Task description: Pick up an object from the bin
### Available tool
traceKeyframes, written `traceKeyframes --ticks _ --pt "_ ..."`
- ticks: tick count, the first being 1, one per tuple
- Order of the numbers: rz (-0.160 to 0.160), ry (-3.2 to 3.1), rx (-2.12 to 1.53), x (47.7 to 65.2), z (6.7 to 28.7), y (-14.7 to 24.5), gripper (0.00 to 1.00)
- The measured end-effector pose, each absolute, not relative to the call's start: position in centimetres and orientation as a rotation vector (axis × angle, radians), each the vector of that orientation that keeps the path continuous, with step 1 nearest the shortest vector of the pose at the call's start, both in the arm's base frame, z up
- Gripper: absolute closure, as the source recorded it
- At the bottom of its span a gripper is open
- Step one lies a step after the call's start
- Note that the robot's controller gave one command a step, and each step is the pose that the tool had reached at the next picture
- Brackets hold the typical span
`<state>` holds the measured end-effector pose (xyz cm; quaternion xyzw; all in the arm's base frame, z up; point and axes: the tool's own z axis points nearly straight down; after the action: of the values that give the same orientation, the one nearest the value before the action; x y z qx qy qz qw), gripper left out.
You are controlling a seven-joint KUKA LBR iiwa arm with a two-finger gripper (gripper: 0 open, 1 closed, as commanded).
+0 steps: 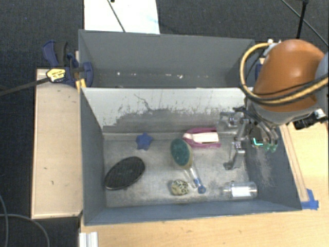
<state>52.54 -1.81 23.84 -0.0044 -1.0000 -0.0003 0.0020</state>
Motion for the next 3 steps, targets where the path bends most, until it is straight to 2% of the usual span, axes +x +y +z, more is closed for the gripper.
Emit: traceKeyframes --ticks 1,2,3 --pt "0.007 -3.104 0.407 57.5 7.5 4.9 0.00" --pt "0.001 -2.996 0.971 59.2 10.2 5.1 0.00" --pt "-0.001 -3.087 0.594 58.3 11.2 5.0 0.00"
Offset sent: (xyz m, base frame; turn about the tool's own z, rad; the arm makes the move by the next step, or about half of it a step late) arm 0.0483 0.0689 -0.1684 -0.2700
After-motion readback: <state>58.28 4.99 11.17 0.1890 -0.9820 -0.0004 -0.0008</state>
